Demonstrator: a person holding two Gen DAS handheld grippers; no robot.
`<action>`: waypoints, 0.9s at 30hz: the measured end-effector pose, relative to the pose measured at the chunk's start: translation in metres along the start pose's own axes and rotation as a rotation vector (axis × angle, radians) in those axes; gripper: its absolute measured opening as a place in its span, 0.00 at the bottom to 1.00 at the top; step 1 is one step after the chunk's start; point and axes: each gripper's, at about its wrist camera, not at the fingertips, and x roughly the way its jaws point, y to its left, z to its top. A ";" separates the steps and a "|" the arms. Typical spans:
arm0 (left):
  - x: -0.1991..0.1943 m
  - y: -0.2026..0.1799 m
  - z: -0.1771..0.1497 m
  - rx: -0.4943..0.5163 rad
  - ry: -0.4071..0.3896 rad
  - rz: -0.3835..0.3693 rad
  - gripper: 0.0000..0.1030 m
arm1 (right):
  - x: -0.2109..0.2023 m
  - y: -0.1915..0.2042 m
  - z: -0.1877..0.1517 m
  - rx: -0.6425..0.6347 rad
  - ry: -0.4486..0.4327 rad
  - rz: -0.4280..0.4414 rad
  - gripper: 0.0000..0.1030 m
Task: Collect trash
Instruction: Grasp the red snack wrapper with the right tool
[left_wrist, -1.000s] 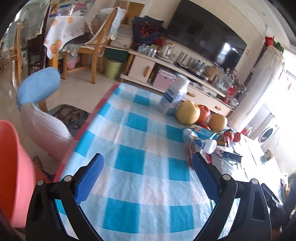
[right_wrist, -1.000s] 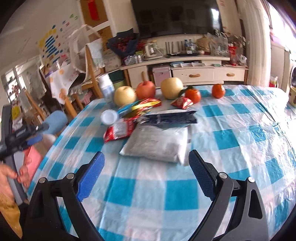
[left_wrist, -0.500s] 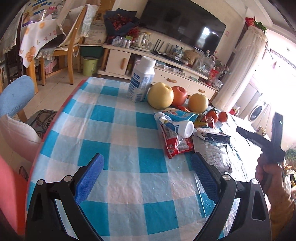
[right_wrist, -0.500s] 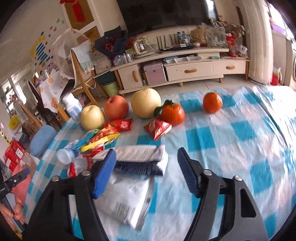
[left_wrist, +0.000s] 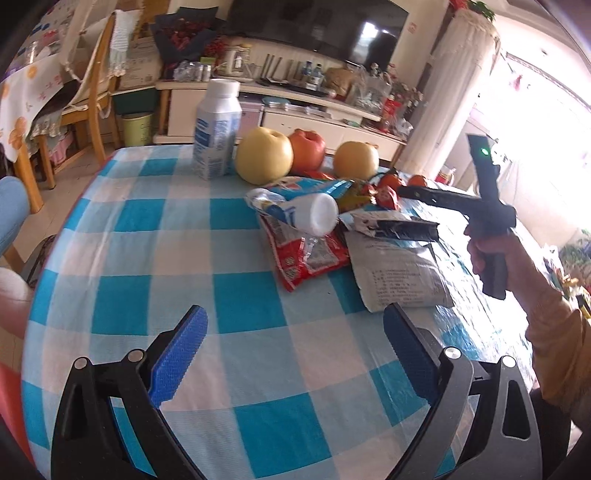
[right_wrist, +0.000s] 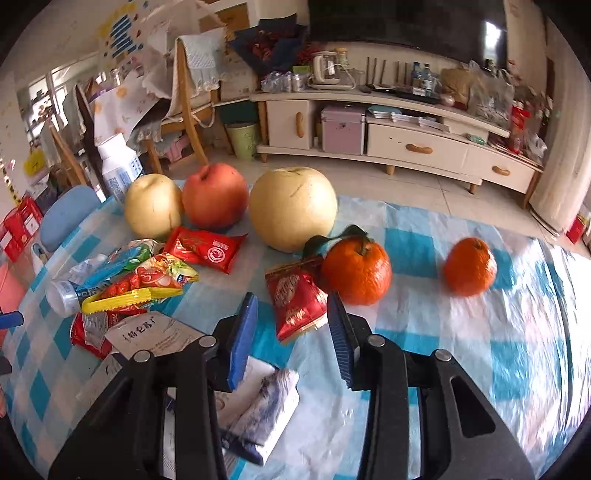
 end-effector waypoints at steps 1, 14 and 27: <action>0.002 -0.004 -0.001 0.012 0.005 -0.011 0.92 | 0.004 0.002 0.002 -0.020 0.002 -0.006 0.39; 0.019 -0.023 -0.010 0.059 0.054 -0.063 0.92 | 0.038 0.007 0.004 -0.135 0.068 -0.055 0.36; 0.023 -0.032 -0.014 0.079 0.080 -0.101 0.92 | 0.032 0.015 -0.006 -0.130 0.085 0.032 0.31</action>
